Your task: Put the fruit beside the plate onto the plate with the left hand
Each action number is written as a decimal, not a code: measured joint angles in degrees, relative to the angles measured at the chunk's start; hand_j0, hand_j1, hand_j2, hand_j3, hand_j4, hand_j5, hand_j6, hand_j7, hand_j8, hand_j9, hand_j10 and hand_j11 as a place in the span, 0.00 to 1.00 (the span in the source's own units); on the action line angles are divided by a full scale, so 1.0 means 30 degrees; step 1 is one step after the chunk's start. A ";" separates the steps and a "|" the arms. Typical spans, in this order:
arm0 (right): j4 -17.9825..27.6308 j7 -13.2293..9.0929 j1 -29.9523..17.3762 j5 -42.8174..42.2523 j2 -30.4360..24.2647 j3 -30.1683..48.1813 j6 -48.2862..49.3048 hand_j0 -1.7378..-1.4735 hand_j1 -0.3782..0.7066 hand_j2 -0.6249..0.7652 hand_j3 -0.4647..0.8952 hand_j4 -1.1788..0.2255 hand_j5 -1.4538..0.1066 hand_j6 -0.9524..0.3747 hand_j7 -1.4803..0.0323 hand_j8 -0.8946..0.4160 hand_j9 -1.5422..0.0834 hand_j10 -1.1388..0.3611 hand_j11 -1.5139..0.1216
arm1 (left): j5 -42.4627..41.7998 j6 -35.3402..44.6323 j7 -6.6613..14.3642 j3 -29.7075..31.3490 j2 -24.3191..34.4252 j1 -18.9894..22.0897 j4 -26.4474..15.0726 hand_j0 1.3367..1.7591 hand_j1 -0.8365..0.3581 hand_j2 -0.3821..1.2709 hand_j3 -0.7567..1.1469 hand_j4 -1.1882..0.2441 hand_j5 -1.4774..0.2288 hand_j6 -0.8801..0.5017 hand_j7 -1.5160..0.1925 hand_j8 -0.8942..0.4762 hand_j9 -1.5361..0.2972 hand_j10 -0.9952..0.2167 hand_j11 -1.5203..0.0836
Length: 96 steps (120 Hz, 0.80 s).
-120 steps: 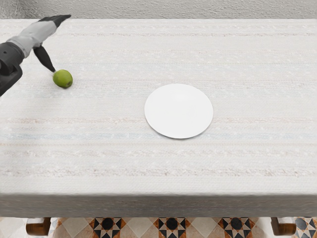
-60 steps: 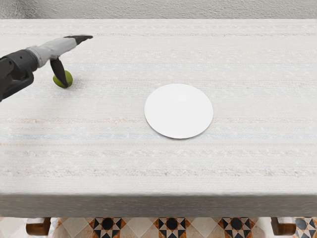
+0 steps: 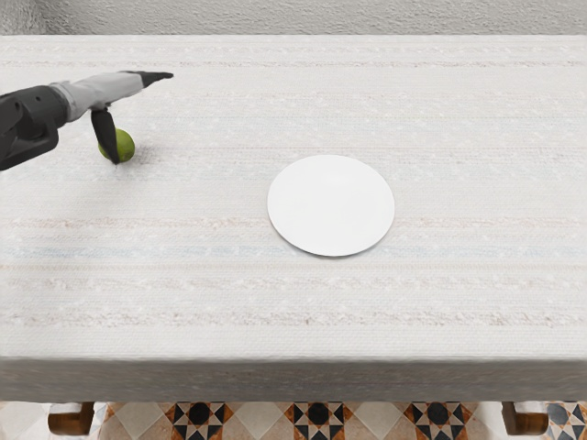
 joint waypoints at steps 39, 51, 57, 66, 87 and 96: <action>0.0000 0.0000 0.0000 0.0000 0.0000 0.0003 0.0002 0.30 0.03 0.45 0.34 0.84 0.93 0.72 0.98 0.68 0.95 0.76 0.93 | -0.0017 -0.1086 0.0000 0.0114 -0.0117 -0.0169 0.0071 0.76 0.99 0.23 0.40 0.82 0.86 0.63 0.88 0.64 0.83 0.81 0.94; 0.0000 0.0001 0.0000 0.0000 0.0000 0.0006 0.0002 0.30 0.03 0.45 0.34 0.84 0.93 0.72 0.98 0.68 0.95 0.76 0.93 | 0.0001 -0.1276 0.0167 0.0113 -0.0327 -0.0198 0.0093 0.76 0.99 0.23 0.40 0.82 0.86 0.63 0.88 0.64 0.83 0.81 0.94; 0.0000 0.0002 0.0000 0.0000 0.0000 0.0004 0.0002 0.30 0.03 0.45 0.34 0.84 0.93 0.72 0.98 0.68 0.95 0.76 0.93 | 0.0005 -0.1312 0.0557 0.0111 -0.0352 -0.0157 0.0139 0.76 0.99 0.23 0.40 0.82 0.86 0.63 0.88 0.64 0.83 0.81 0.94; 0.0000 0.0003 0.0000 0.0000 0.0000 0.0003 0.0002 0.30 0.03 0.45 0.34 0.84 0.93 0.72 0.98 0.68 0.95 0.76 0.93 | 0.0023 -0.1343 0.0923 0.0139 -0.0336 0.0099 0.0368 0.76 0.99 0.23 0.40 0.82 0.86 0.63 0.88 0.64 0.83 0.81 0.94; 0.0000 0.0003 0.0000 0.0000 0.0000 0.0000 0.0002 0.30 0.03 0.45 0.34 0.84 0.93 0.72 0.98 0.68 0.95 0.76 0.93 | -0.0004 -0.1353 0.2997 0.0141 -0.0381 0.0688 0.1061 0.76 0.99 0.23 0.40 0.82 0.86 0.63 0.88 0.64 0.83 0.81 0.94; 0.0000 0.0001 0.0000 0.0000 0.0000 0.0004 0.0002 0.30 0.03 0.45 0.34 0.84 0.93 0.72 0.98 0.68 0.95 0.76 0.93 | -0.0029 -0.1348 0.3707 0.0101 -0.0662 0.1035 0.1438 0.76 0.98 0.23 0.40 0.82 0.86 0.63 0.88 0.64 0.83 0.81 0.94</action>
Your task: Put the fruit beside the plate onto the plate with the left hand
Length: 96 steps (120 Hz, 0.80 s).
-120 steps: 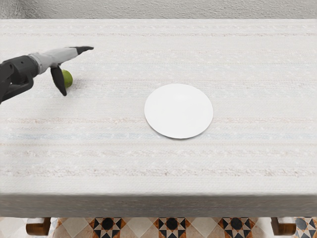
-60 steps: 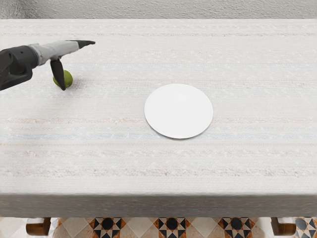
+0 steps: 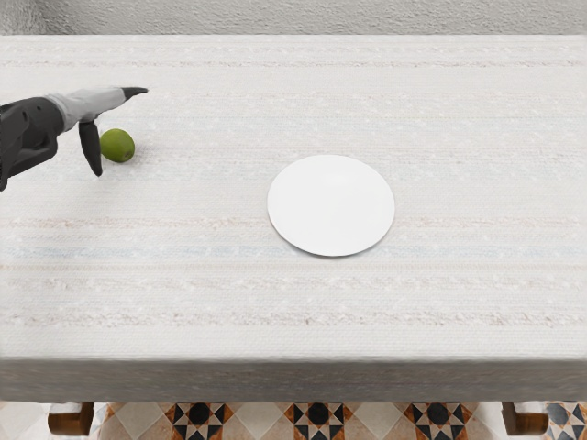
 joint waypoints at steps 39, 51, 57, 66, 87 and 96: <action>0.0000 0.0001 0.0000 0.0000 0.0000 -0.0005 -0.0001 0.30 0.03 0.45 0.34 0.84 0.93 0.72 0.98 0.68 0.95 0.76 0.93 | 0.0225 -0.0006 0.1324 -0.0009 -0.0766 0.1021 0.1653 0.76 0.88 0.25 0.40 0.75 0.78 0.55 0.80 0.57 0.76 0.72 0.85; 0.0000 0.0002 0.0000 0.0000 0.0000 -0.0005 0.0000 0.30 0.03 0.45 0.34 0.84 0.93 0.72 0.98 0.68 0.95 0.76 0.93 | 0.0796 0.0002 0.1940 -0.0052 -0.1229 0.1379 0.2417 0.76 0.85 0.25 0.40 0.73 0.76 0.53 0.78 0.55 0.74 0.70 0.83; 0.0000 0.0003 0.0000 0.0000 0.0000 -0.0004 0.0000 0.30 0.03 0.45 0.34 0.84 0.93 0.72 0.98 0.68 0.95 0.76 0.93 | 0.0953 0.0008 0.2169 -0.0078 -0.1407 0.1582 0.2835 0.76 0.84 0.25 0.40 0.72 0.75 0.53 0.77 0.54 0.73 0.70 0.83; 0.0000 -0.0001 0.0000 0.0000 0.0000 -0.0002 0.0000 0.30 0.03 0.45 0.34 0.84 0.93 0.72 0.98 0.68 0.95 0.76 0.93 | 0.1084 0.0022 0.2359 -0.0105 -0.1561 0.1829 0.3403 0.76 0.84 0.25 0.40 0.72 0.75 0.52 0.77 0.53 0.73 0.69 0.82; 0.0000 0.0001 0.0000 0.0000 0.0000 0.0001 -0.0001 0.30 0.03 0.45 0.34 0.84 0.93 0.72 0.98 0.68 0.95 0.76 0.93 | 0.1183 0.0014 0.2506 -0.0071 -0.1929 0.1900 0.3891 0.76 0.79 0.26 0.40 0.69 0.71 0.49 0.74 0.50 0.70 0.65 0.79; 0.0000 0.0001 0.0000 0.0000 0.0000 0.0000 -0.0004 0.30 0.03 0.45 0.34 0.84 0.93 0.72 0.98 0.68 0.95 0.76 0.93 | 0.1284 0.0010 0.2523 -0.0043 -0.2233 0.1902 0.3948 0.76 0.77 0.26 0.40 0.67 0.70 0.47 0.72 0.49 0.68 0.64 0.77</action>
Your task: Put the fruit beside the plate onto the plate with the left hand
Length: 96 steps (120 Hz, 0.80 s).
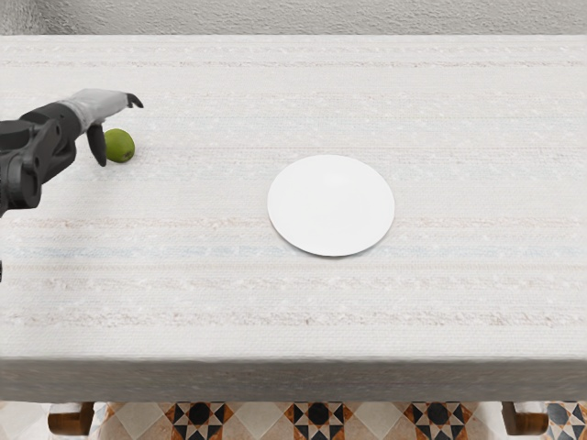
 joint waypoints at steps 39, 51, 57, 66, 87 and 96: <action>0.0000 0.0001 0.0000 0.0000 0.0000 0.0000 0.0002 0.30 0.03 0.45 0.34 0.84 0.93 0.72 0.98 0.68 0.95 0.76 0.93 | 0.0731 -0.0003 0.0539 0.0039 -0.0444 0.0715 0.0143 0.76 0.67 0.27 0.40 0.61 0.62 0.40 0.65 0.42 0.61 0.56 0.69; 0.0000 -0.0002 0.0000 0.0000 0.0000 -0.0003 0.0002 0.30 0.03 0.45 0.34 0.84 0.93 0.72 0.98 0.68 0.95 0.76 0.93 | 0.0883 0.0015 0.0633 0.0034 -0.0433 0.0863 0.0145 0.76 0.66 0.27 0.40 0.59 0.62 0.39 0.64 0.46 0.60 0.54 0.68; 0.0000 -0.0002 0.0000 0.0000 0.0000 -0.0003 0.0003 0.30 0.03 0.45 0.34 0.84 0.93 0.72 0.98 0.68 0.95 0.76 0.93 | 0.0904 0.0036 0.0656 0.0025 -0.0418 0.0955 0.0147 0.76 0.65 0.28 0.40 0.57 0.62 0.41 0.64 0.48 0.60 0.53 0.67; 0.0000 0.0000 0.0000 0.0000 0.0000 -0.0003 0.0003 0.30 0.03 0.45 0.34 0.84 0.93 0.72 0.98 0.68 0.95 0.76 0.93 | 0.1028 0.0049 0.0675 0.0024 -0.0392 0.0996 0.0146 0.76 0.65 0.28 0.40 0.56 0.62 0.42 0.64 0.50 0.59 0.52 0.67; 0.0000 0.0002 0.0000 0.0000 0.0000 -0.0003 0.0002 0.30 0.03 0.45 0.34 0.84 0.93 0.72 0.98 0.68 0.95 0.76 0.93 | 0.1442 0.0000 0.0690 0.0005 -0.0388 0.0996 0.0149 0.76 0.62 0.29 0.40 0.52 0.60 0.44 0.62 0.50 0.57 0.50 0.64; 0.0000 0.0001 0.0000 0.0000 0.0000 0.0000 0.0003 0.30 0.03 0.45 0.34 0.84 0.93 0.72 0.98 0.68 0.95 0.76 0.93 | 0.1529 -0.0231 0.0695 -0.0044 -0.0419 0.0996 0.0157 0.76 0.60 0.29 0.40 0.47 0.61 0.47 0.61 0.54 0.56 0.54 0.61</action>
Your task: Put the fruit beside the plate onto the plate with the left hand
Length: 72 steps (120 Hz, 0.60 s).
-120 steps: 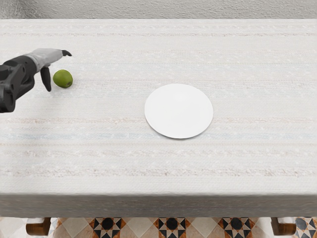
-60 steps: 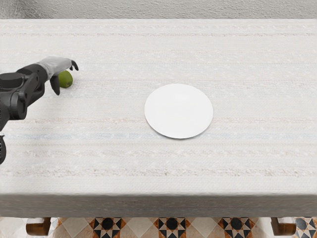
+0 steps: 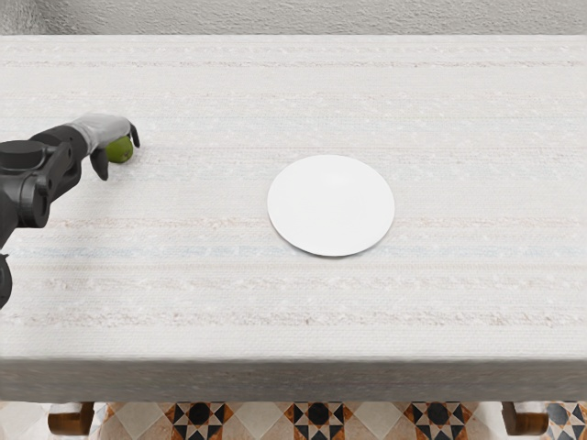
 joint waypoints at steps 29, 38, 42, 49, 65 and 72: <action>0.0000 0.0001 0.0000 0.0000 0.0000 -0.0003 0.0000 0.30 0.03 0.45 0.34 0.84 0.93 0.72 0.98 0.68 0.95 0.76 0.93 | -0.0214 -0.1378 -0.0036 -0.0812 0.0146 -0.0600 -0.0014 0.76 0.54 0.31 0.40 0.40 0.58 0.41 0.60 0.51 0.52 0.51 0.56; 0.0000 0.0000 0.0000 0.0000 0.0000 -0.0006 0.0001 0.30 0.03 0.45 0.34 0.84 0.93 0.72 0.98 0.68 0.95 0.76 0.93 | -0.0335 -0.2215 -0.0020 -0.1006 0.0177 -0.1163 -0.0014 0.76 0.52 0.30 0.40 0.42 0.55 0.36 0.57 0.44 0.51 0.47 0.55; 0.0000 0.0000 0.0000 0.0000 0.0000 -0.0006 0.0001 0.30 0.03 0.45 0.34 0.84 0.93 0.72 0.98 0.68 0.95 0.76 0.93 | -0.0338 -0.2469 -0.0016 -0.1052 0.0151 -0.1172 -0.0014 0.76 0.51 0.30 0.40 0.43 0.54 0.35 0.56 0.41 0.50 0.46 0.55; 0.0000 -0.0001 0.0000 0.0000 0.0000 0.0000 0.0001 0.30 0.03 0.45 0.34 0.84 0.93 0.72 0.98 0.68 0.95 0.76 0.93 | -0.0298 -0.2745 -0.0011 -0.1083 0.0149 -0.1106 -0.0011 0.76 0.50 0.30 0.40 0.44 0.52 0.32 0.55 0.41 0.49 0.45 0.54; 0.0000 -0.0005 0.0000 0.0000 0.0000 0.0001 -0.0001 0.30 0.03 0.45 0.34 0.84 0.93 0.72 0.98 0.68 0.95 0.76 0.93 | -0.0239 -0.2979 -0.0007 -0.1093 0.0149 -0.1014 -0.0009 0.76 0.49 0.30 0.40 0.44 0.52 0.28 0.54 0.38 0.49 0.41 0.54; 0.0000 -0.0002 0.0000 -0.0001 0.0000 0.0004 0.0000 0.30 0.03 0.45 0.34 0.84 0.93 0.72 0.98 0.68 0.95 0.76 0.93 | -0.0246 -0.2998 -0.0010 -0.1106 0.0148 -0.0949 -0.0008 0.76 0.49 0.29 0.40 0.43 0.52 0.26 0.54 0.37 0.49 0.41 0.53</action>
